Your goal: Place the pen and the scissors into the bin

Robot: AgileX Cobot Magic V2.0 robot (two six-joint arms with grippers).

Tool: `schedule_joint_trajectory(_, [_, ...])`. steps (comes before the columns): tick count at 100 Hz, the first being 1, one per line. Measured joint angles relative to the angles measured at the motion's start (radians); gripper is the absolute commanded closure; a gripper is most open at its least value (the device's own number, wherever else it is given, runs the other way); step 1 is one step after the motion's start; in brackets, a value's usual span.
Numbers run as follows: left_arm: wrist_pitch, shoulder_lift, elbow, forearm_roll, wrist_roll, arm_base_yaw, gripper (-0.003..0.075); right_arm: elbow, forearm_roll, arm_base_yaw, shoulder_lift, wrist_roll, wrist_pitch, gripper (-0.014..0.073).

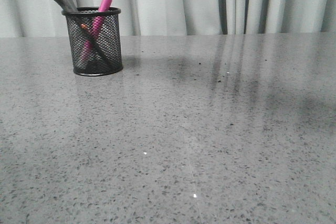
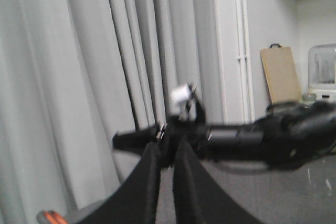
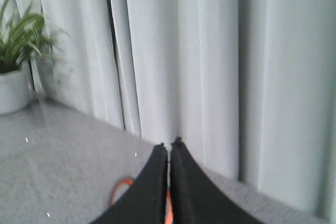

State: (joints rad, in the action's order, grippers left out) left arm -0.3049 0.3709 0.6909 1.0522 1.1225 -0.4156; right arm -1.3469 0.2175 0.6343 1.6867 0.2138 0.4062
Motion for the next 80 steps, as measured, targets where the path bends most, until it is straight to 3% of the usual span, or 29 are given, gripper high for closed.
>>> schedule_joint_trajectory(22, [0.025, -0.064, -0.134, -0.175, -0.188, 0.0, 0.0739, 0.297, 0.085, -0.006, -0.413, 0.0, -0.094, 0.0663])
schedule_joint_trajectory(50, [0.166, -0.147, -0.334, -0.19, -0.208, 0.0, 0.0739, 0.708, 0.148, -0.008, -0.926, 0.0, -0.447, 0.0663])
schedule_joint_trajectory(80, [0.195, -0.149, -0.414, -0.166, -0.212, 0.0, 0.0739, 0.887, 0.148, -0.008, -1.314, 0.0, -0.629, 0.0663])
